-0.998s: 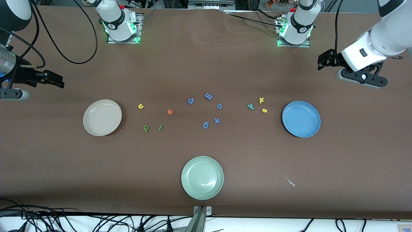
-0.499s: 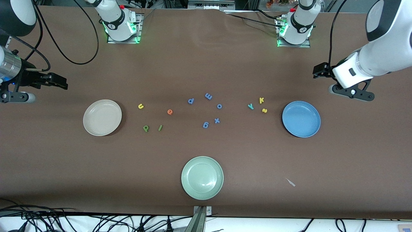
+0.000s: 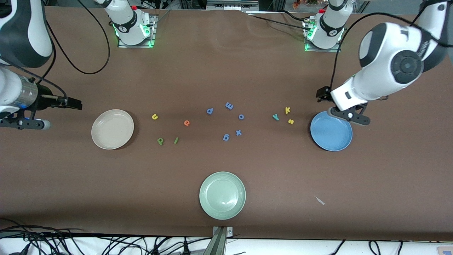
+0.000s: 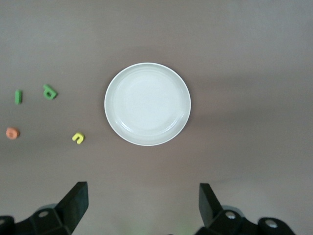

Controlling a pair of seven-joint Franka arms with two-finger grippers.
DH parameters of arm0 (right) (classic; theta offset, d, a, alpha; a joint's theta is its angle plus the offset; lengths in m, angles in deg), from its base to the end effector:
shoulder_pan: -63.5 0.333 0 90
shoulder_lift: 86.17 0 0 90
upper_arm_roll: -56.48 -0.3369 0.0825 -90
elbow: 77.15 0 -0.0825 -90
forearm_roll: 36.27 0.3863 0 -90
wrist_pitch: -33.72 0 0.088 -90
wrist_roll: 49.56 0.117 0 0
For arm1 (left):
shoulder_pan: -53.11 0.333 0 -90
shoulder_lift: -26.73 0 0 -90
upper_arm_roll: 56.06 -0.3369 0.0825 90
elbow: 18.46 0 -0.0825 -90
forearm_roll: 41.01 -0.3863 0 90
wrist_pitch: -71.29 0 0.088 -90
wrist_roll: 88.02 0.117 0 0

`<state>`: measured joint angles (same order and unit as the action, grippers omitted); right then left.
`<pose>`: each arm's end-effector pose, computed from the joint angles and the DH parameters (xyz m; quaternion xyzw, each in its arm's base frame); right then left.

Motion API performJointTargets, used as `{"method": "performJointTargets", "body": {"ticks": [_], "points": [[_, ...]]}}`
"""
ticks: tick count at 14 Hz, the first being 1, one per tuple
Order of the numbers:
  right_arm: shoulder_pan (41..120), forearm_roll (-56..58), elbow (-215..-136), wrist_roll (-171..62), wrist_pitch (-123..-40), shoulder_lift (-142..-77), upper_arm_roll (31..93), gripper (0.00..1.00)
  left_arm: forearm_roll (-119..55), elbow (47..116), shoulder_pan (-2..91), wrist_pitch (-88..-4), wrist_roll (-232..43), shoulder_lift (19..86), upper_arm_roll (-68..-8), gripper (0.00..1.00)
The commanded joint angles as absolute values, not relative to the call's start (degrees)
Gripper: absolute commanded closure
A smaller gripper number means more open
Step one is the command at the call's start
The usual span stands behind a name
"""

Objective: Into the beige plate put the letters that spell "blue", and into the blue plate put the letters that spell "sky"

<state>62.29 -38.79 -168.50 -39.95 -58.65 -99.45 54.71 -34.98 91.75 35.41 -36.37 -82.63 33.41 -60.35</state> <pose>0.6135 -0.0006 0.4913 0.9913 -0.0752 -0.1047 0.0276 0.5533 -0.1422 0.4278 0.9855 -0.1429 -0.0830 0.0386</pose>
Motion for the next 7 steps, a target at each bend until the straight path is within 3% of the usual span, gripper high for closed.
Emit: {"method": "performJointTargets", "body": {"ticks": [1, 3, 5, 7], "points": [[64.71, -39.7, -168.47, -27.99, -59.88, -101.81, 54.37, 0.0, -33.45, 94.83, 31.67, -43.12, -83.18, 34.63, -60.8, 0.0], [67.52, -39.7, -168.56, -17.88, -60.67, -103.57, 54.37, 0.0, -33.45, 95.1, 30.79, -47.95, -83.18, 37.97, -60.8, 0.0], [70.25, -39.53, -168.74, -9.53, -61.46, -104.97, 54.37, 0.0, -33.28, 100.69, 30.17, -57.5, -83.1, 38.78, -60.8, 0.0], [72.19, -38.48, -169.44, -3.01, -64.26, -106.12, 54.28, 0.0, -32.75, 104.49, 29.82, -61.85, -83.1, 38.69, -60.8, 0.0]]}}
